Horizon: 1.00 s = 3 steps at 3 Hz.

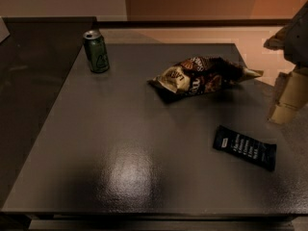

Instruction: Pick rxbar blueberry

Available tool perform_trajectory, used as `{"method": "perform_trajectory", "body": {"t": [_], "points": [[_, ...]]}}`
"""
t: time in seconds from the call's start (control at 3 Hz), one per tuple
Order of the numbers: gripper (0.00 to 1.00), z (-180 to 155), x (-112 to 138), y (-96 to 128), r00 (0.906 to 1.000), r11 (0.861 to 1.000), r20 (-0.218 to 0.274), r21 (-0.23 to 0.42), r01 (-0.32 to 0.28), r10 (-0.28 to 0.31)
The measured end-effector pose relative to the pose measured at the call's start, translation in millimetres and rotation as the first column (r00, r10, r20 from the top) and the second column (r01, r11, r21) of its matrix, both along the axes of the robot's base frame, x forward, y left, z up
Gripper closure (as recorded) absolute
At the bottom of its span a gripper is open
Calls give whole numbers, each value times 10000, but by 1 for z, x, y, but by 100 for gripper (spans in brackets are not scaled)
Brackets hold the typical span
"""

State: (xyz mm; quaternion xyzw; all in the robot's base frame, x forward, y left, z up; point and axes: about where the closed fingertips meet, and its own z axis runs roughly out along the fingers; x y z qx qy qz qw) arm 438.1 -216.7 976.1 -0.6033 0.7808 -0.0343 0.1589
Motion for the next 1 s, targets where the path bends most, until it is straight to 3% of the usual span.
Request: {"method": "perform_trajectory", "body": {"t": [1.0], "points": [[0, -23, -16, -14, 9996, 9985, -48, 477, 281, -279]]}}
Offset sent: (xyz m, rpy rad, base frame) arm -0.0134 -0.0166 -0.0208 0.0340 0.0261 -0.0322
